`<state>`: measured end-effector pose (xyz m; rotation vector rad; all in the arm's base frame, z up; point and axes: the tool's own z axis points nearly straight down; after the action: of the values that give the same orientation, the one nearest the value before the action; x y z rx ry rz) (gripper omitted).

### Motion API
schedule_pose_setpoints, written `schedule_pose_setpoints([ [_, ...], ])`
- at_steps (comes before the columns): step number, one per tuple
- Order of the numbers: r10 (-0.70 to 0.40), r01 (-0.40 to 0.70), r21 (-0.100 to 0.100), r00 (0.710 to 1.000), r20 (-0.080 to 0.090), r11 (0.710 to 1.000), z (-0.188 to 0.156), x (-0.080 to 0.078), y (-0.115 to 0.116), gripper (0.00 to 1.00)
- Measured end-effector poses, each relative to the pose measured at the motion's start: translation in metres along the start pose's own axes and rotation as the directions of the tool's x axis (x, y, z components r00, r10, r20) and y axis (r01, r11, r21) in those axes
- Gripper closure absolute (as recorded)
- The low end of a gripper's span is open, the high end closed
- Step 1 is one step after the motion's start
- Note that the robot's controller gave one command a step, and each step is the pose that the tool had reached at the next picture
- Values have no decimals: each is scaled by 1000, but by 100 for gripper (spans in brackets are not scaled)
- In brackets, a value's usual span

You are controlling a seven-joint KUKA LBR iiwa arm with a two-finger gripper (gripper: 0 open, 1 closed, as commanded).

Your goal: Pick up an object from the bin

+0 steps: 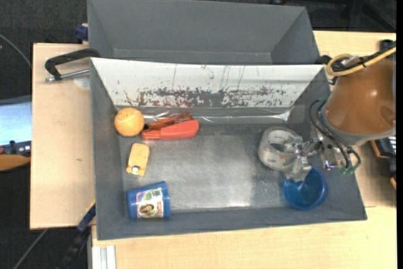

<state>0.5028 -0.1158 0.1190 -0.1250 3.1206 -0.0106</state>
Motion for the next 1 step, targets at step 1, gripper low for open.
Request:
schedule_pose_setpoints([
  [1, 8, -8, -4, 1000, -10, 1000, -51, -6, 5, 100],
])
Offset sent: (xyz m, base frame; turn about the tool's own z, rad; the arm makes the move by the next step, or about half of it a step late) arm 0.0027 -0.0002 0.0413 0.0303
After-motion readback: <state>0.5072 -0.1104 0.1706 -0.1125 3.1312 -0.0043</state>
